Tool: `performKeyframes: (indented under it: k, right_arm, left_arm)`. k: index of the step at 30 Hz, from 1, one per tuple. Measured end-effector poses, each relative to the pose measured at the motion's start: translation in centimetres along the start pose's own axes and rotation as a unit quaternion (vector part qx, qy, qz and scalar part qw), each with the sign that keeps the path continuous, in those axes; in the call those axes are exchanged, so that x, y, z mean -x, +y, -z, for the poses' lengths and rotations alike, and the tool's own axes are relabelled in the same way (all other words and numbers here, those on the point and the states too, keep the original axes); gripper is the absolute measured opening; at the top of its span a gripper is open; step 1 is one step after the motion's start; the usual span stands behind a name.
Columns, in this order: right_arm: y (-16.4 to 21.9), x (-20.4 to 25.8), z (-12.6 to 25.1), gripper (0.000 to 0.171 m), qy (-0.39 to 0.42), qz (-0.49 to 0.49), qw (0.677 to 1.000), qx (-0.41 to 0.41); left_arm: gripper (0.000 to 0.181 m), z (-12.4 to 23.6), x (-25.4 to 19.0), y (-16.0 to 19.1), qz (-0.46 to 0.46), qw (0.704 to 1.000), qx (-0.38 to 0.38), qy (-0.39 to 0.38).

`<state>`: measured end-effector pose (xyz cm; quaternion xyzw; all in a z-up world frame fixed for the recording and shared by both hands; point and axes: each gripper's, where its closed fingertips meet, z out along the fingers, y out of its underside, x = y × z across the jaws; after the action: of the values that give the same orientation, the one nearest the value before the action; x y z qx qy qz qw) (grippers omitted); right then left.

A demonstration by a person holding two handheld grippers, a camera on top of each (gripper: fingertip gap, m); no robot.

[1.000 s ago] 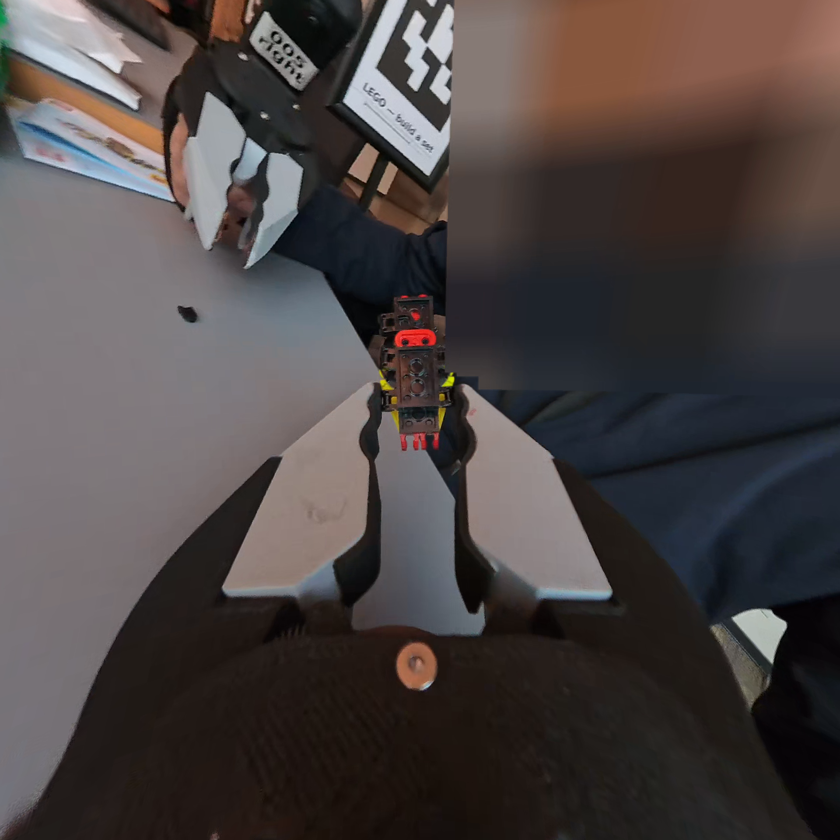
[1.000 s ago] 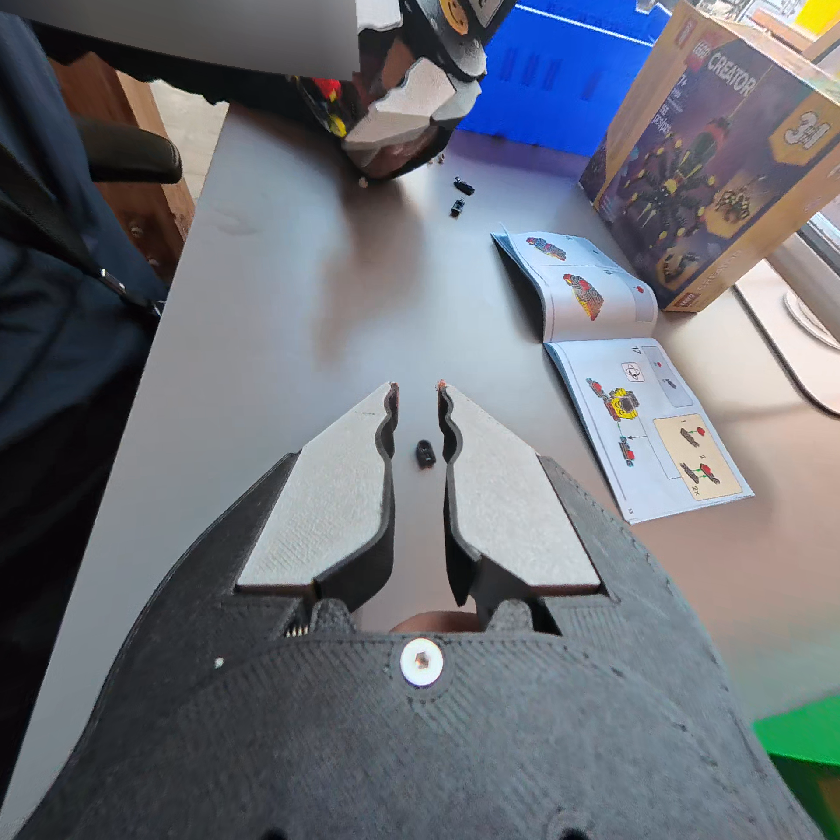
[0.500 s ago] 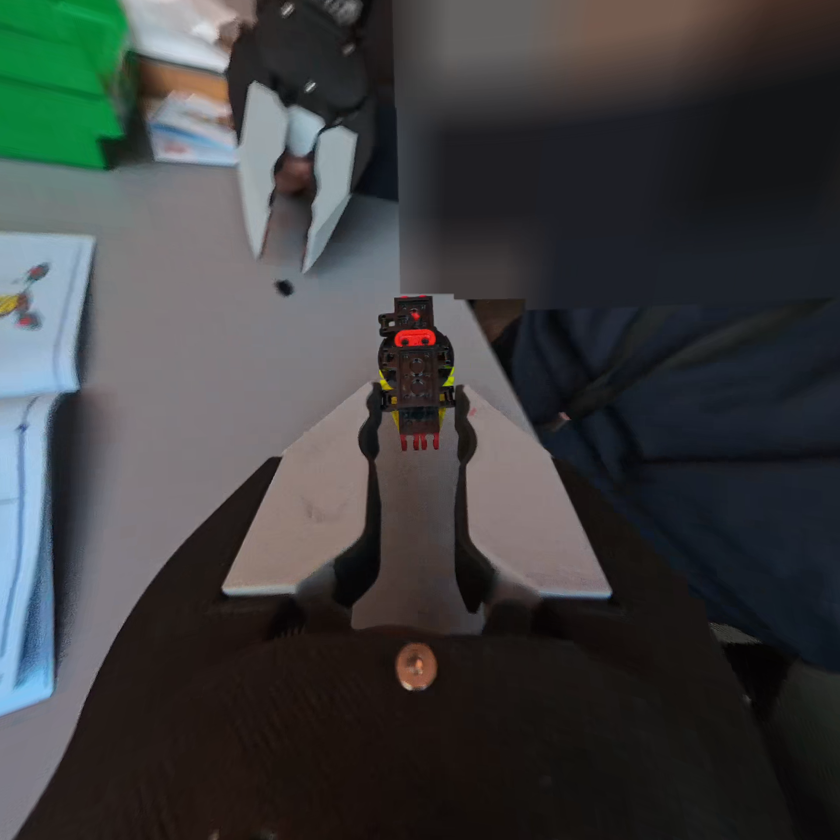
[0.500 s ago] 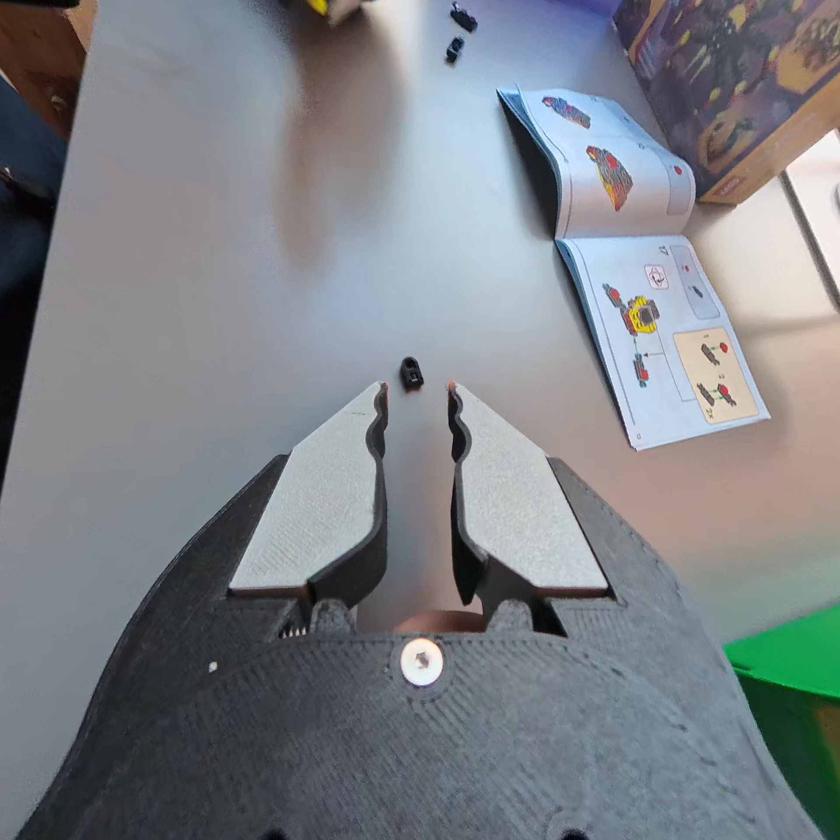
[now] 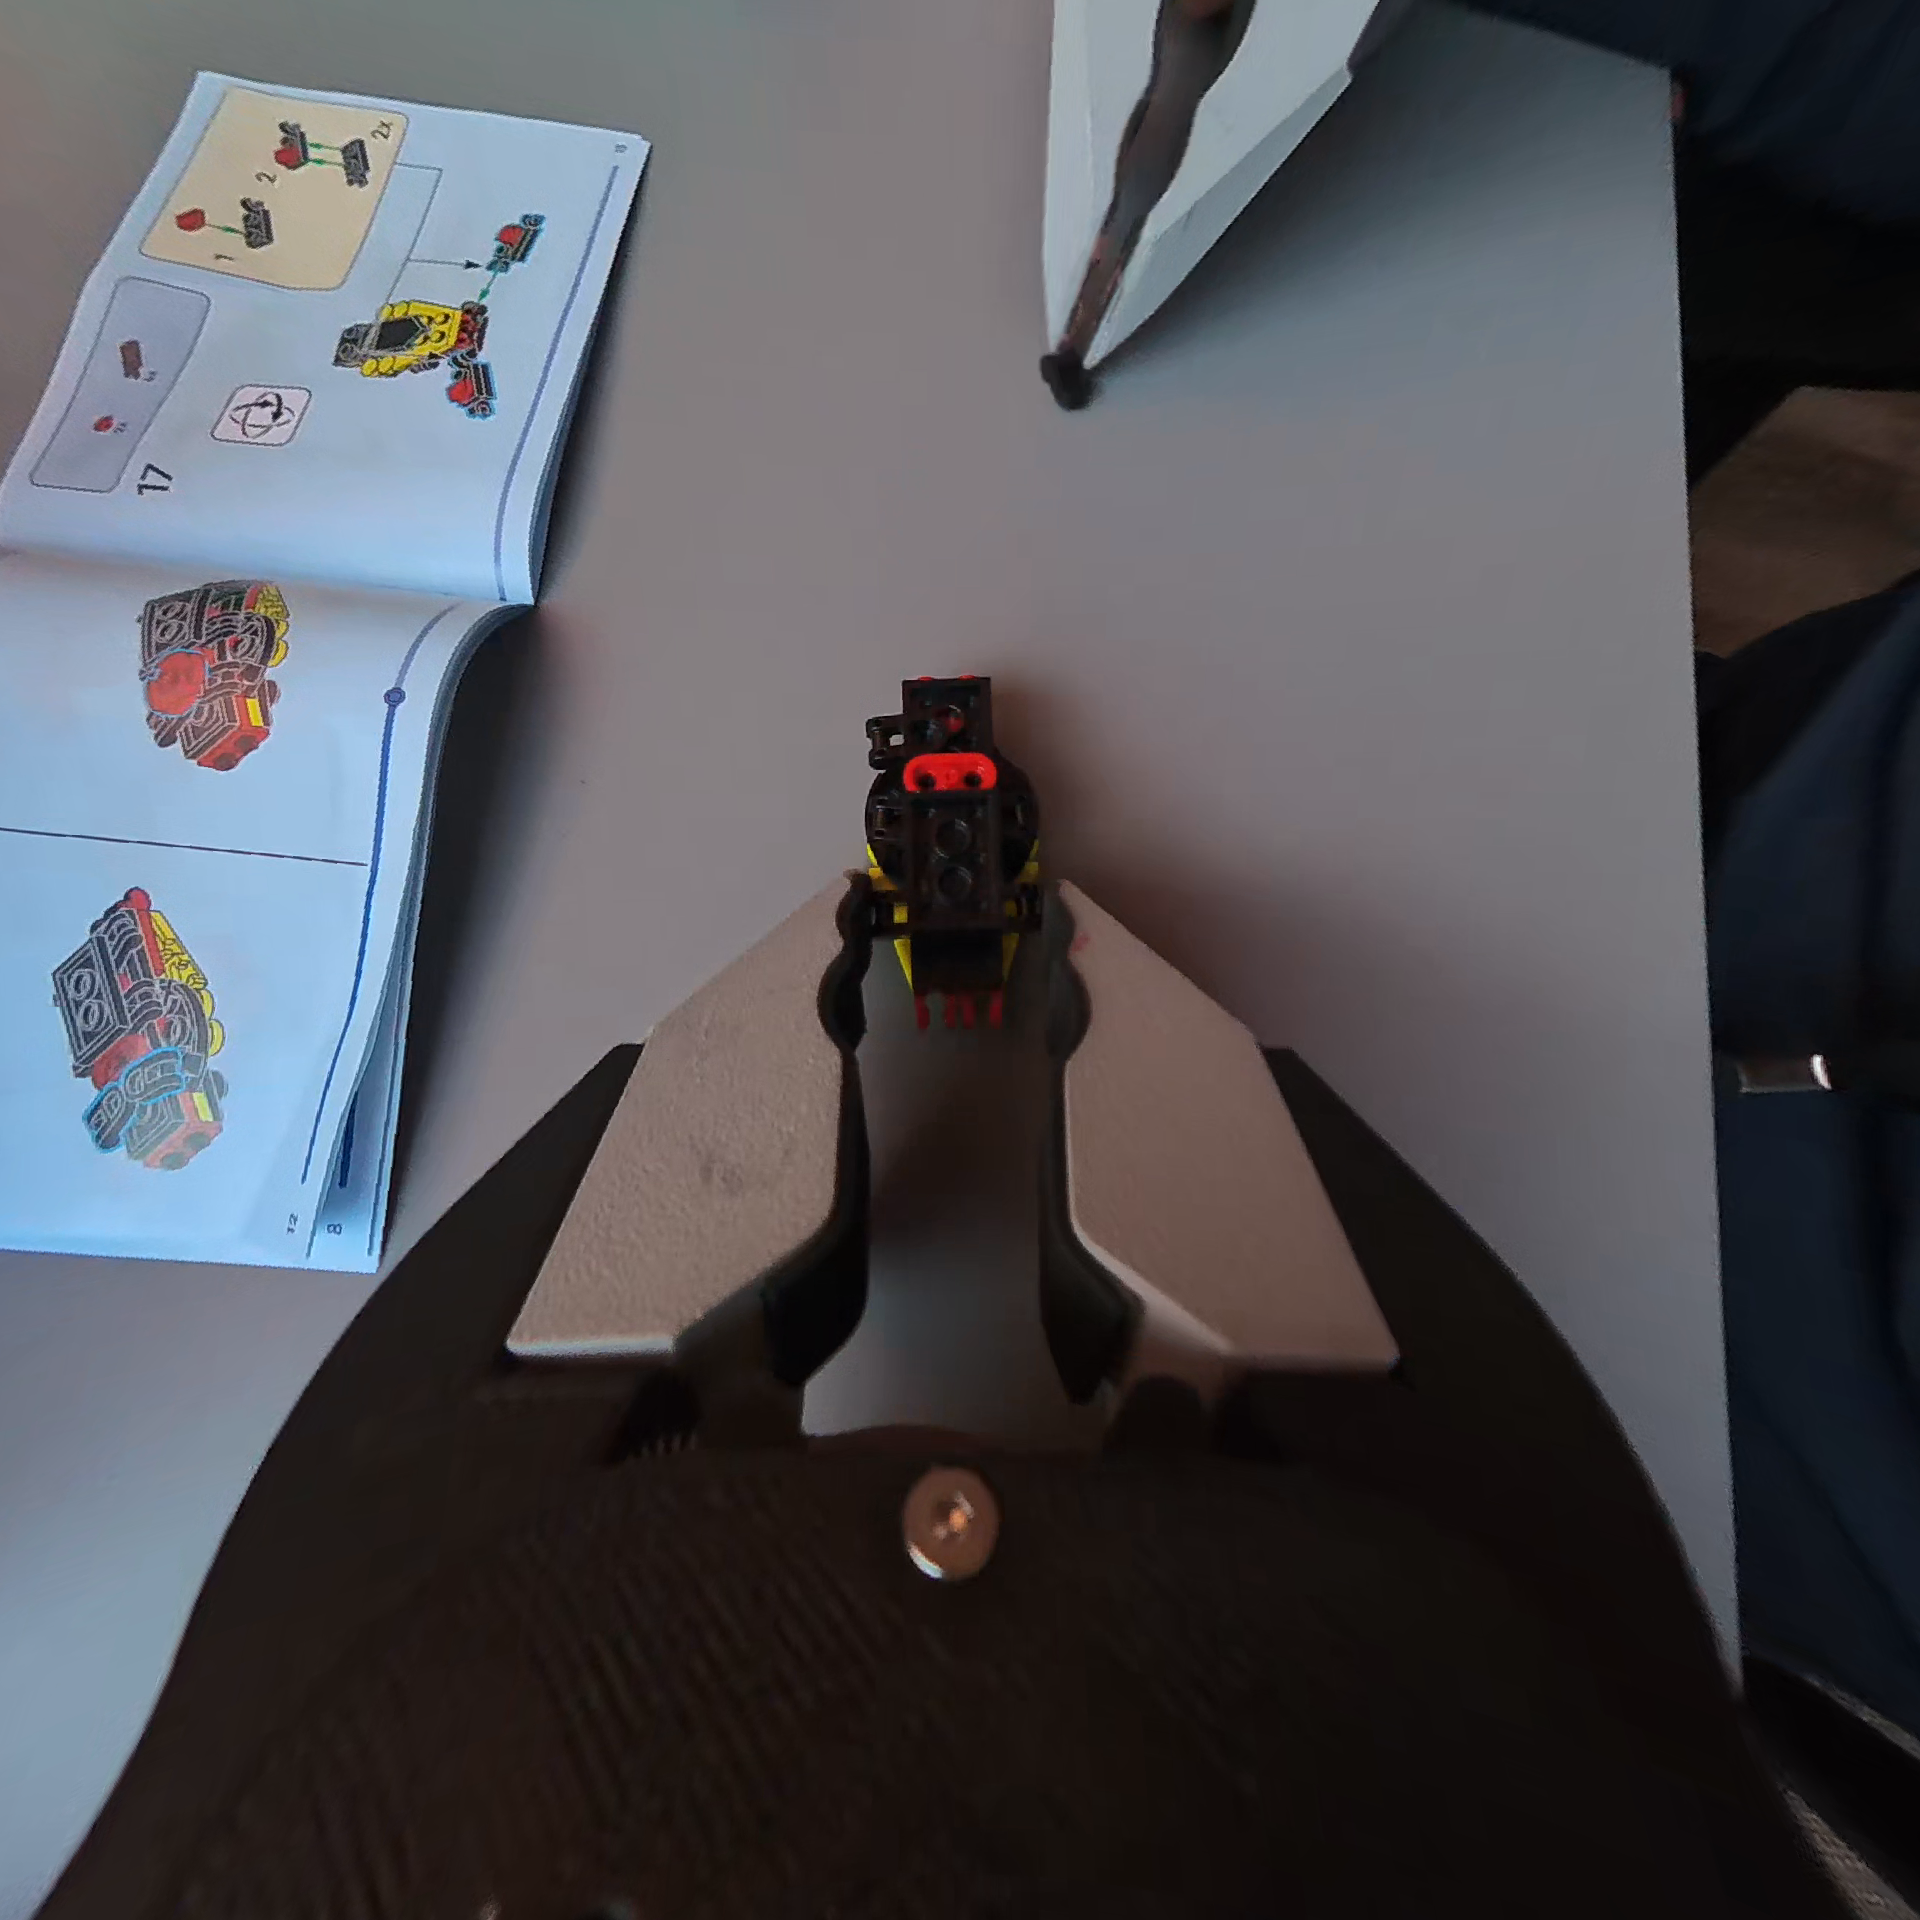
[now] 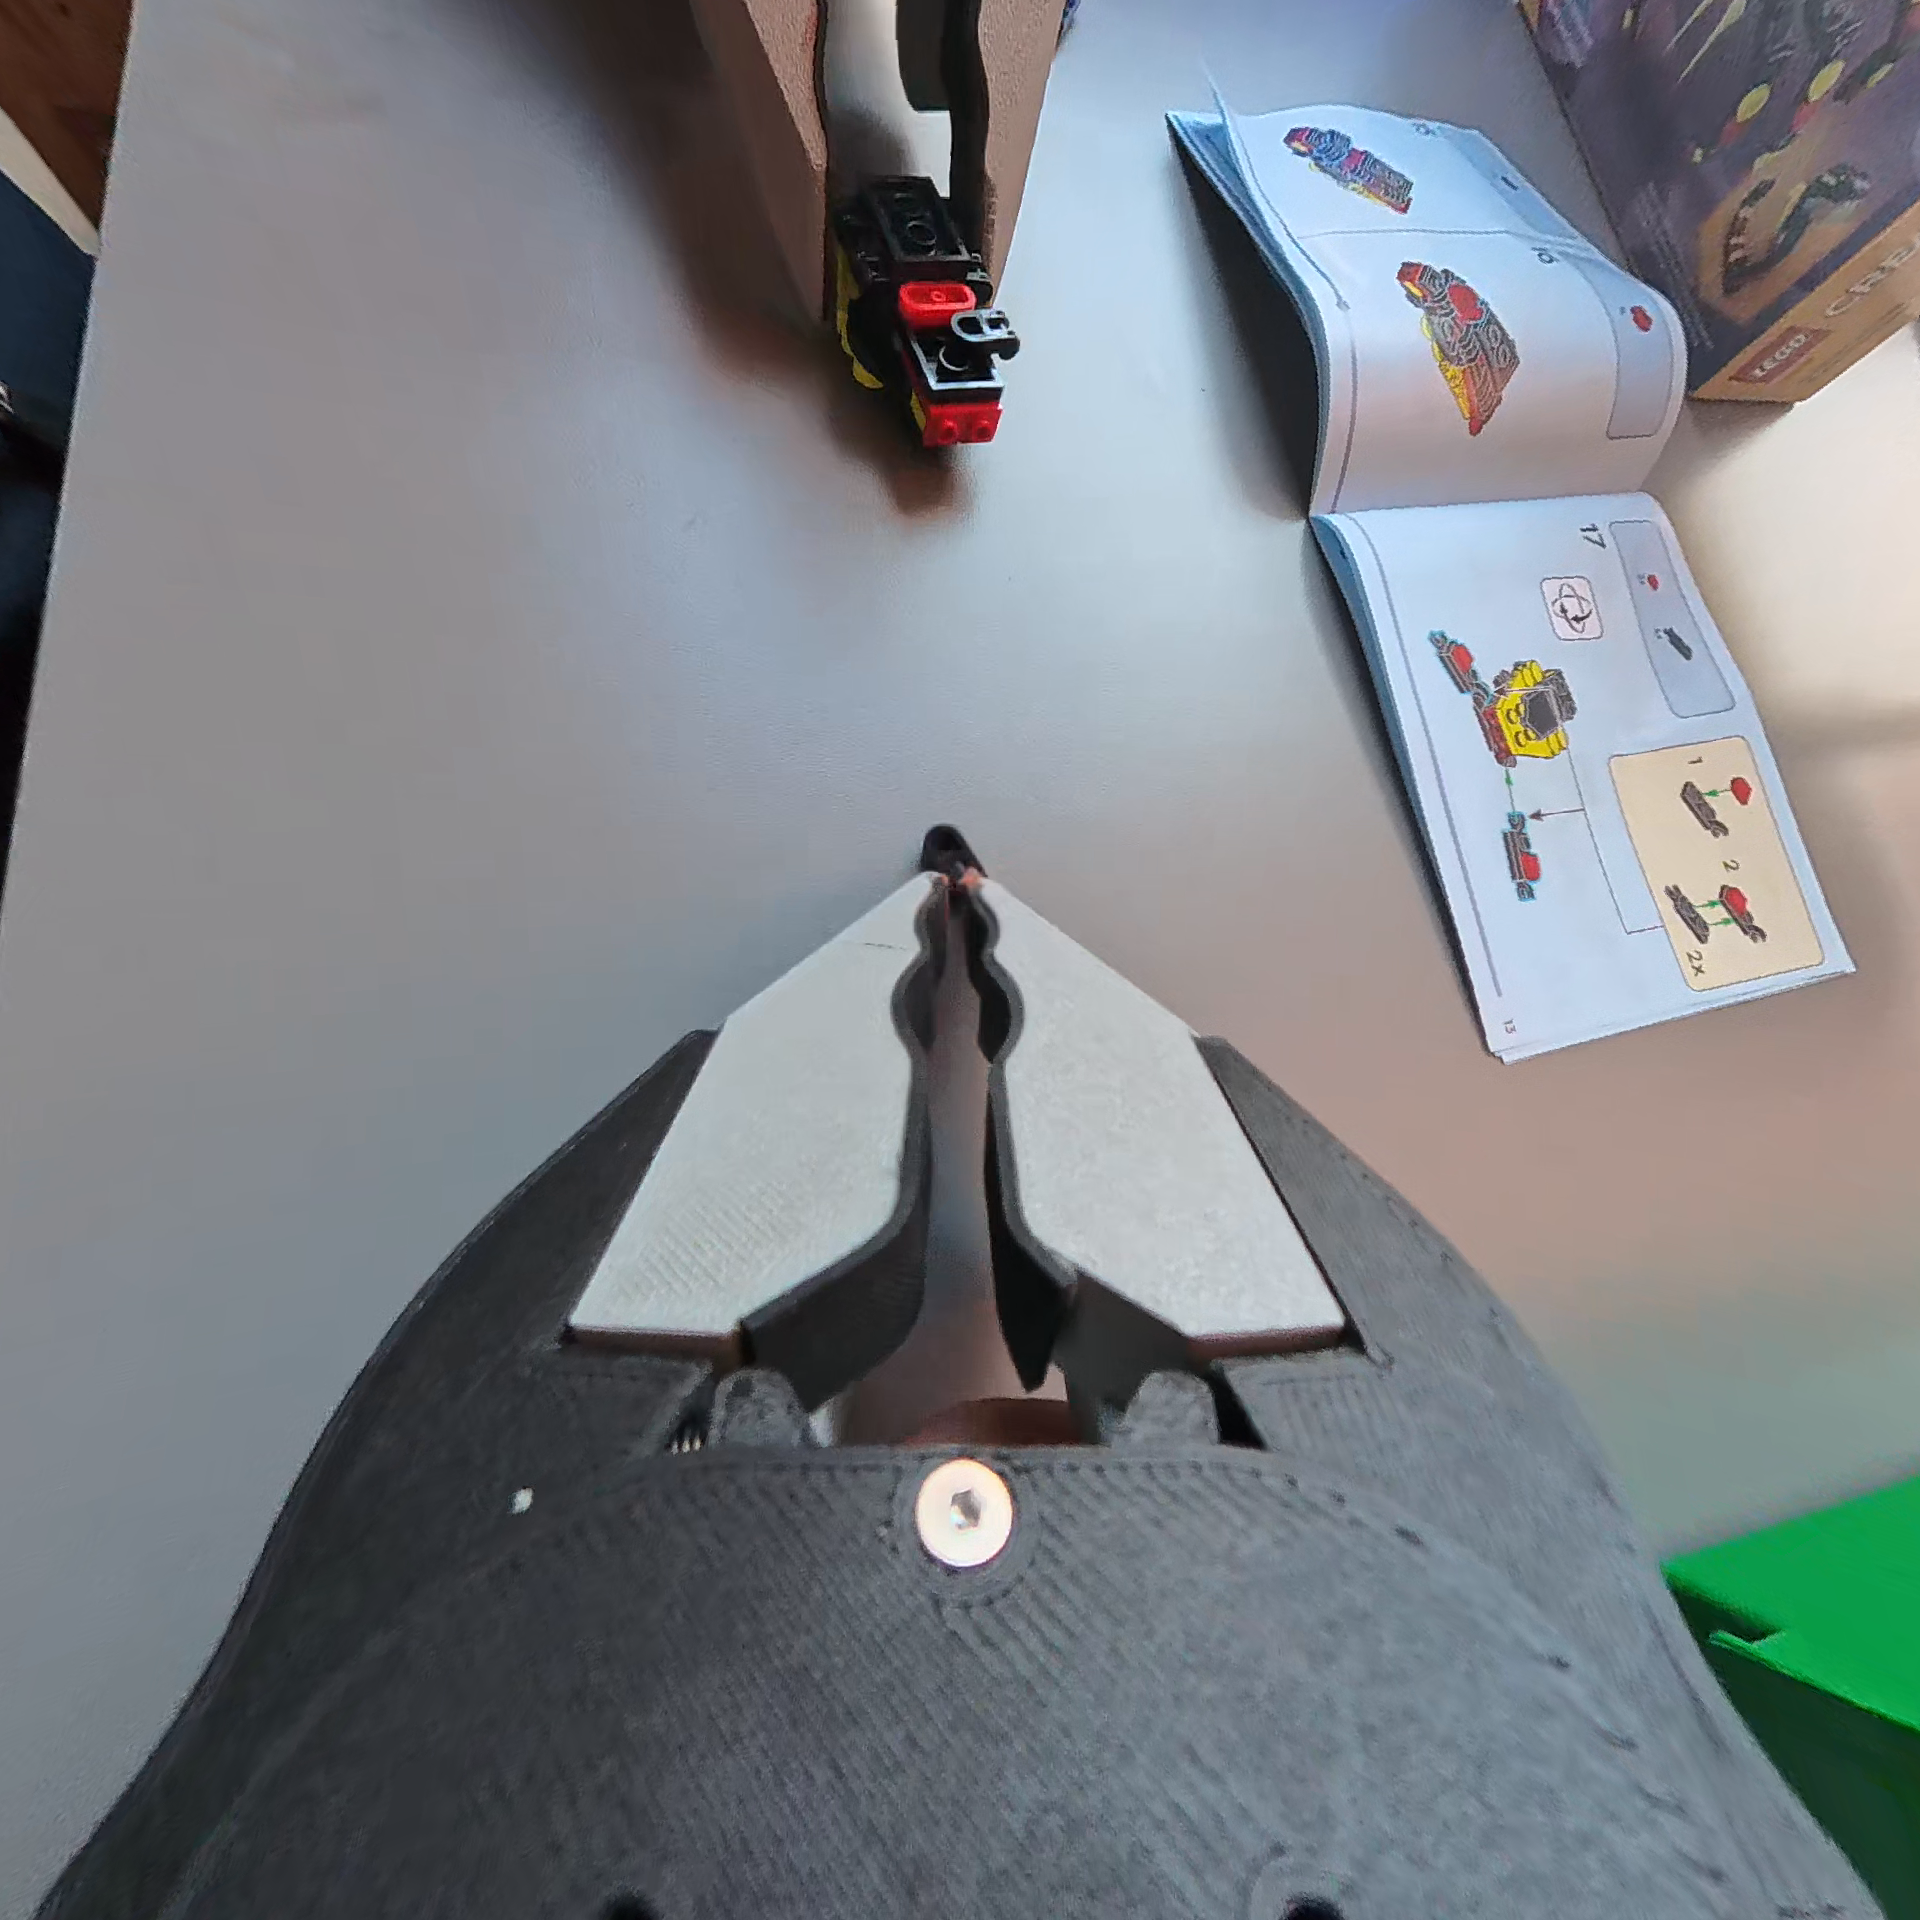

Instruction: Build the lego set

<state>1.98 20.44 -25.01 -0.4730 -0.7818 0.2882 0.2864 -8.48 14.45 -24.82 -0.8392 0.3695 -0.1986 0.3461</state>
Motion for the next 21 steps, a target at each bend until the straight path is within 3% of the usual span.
performKeyframes:
  k: [5,8,14,21]
  right_arm:
    - [-0.3,1.1,-0.3,0.000,-0.016,-0.015,1.000,0.006]
    - [-0.7,2.0,-0.4,0.003,-0.016,0.008,1.000,0.009]
    - [-1.9,1.6,0.3,0.005,0.013,-0.002,1.000,-0.007]
    - [-0.8,1.3,-0.3,0.015,0.042,0.004,0.999,0.016]
  left_arm:
    - [0.032,0.0,-0.1,-0.1,0.020,1.000,-0.004,0.005]
    - [0.055,0.2,-1.4,-0.2,0.034,0.998,-0.010,0.045]
    - [0.045,0.9,-1.4,0.5,0.031,0.998,-0.002,0.053]
    - [0.042,1.4,-1.4,0.9,0.044,0.997,0.001,0.067]
